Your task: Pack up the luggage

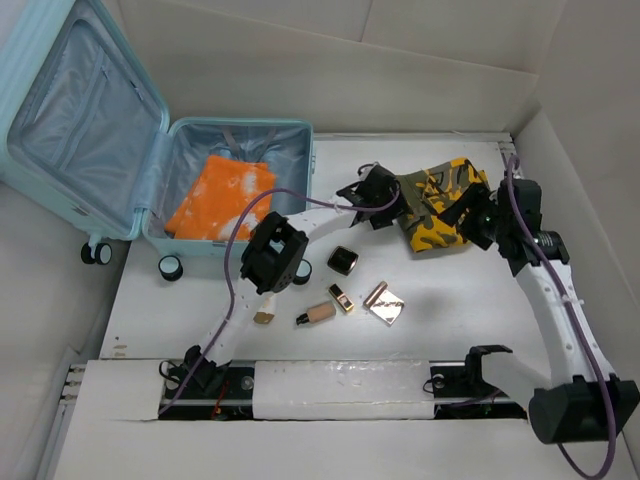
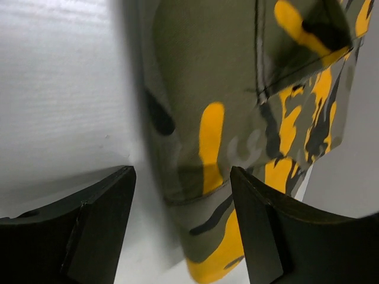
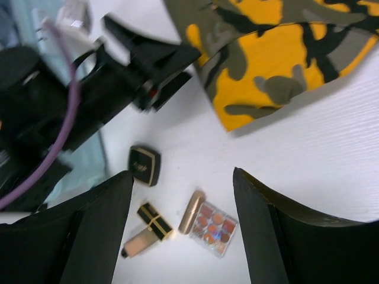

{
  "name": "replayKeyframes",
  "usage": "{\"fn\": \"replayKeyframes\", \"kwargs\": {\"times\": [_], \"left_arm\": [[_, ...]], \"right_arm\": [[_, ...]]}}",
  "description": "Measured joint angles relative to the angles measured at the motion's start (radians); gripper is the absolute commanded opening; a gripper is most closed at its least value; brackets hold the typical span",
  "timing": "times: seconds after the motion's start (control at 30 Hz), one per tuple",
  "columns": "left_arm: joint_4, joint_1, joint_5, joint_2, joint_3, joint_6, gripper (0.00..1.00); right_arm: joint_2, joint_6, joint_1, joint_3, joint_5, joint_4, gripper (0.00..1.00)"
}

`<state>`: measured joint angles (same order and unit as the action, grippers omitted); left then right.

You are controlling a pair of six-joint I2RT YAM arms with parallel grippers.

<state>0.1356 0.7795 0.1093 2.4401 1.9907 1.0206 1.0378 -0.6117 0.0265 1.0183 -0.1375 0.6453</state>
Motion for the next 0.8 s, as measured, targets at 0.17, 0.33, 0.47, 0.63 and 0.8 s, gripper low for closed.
{"fn": "replayKeyframes", "kwargs": {"times": [0.17,0.33,0.47,0.63,0.8], "left_arm": [[0.050,0.014,-0.024,0.116,0.195,0.043,0.62],[0.064,0.031,-0.042,0.171,0.281,0.092,0.50],[0.061,0.037,-0.046,0.195,0.289,0.124,0.05],[0.037,0.030,-0.026,0.201,0.292,0.129,0.00],[0.045,0.017,-0.018,0.162,0.291,0.048,0.00]], "right_arm": [[-0.062,-0.010,0.067,0.035,-0.020,0.059,0.74],[-0.092,-0.014,0.082,0.100,-0.029,0.126,0.74],[-0.108,-0.013,0.086,0.184,-0.044,0.169,0.74],[-0.118,-0.005,0.086,0.282,-0.073,0.201,0.76],[-0.124,-0.001,0.086,0.303,-0.096,0.210,0.76]]}}
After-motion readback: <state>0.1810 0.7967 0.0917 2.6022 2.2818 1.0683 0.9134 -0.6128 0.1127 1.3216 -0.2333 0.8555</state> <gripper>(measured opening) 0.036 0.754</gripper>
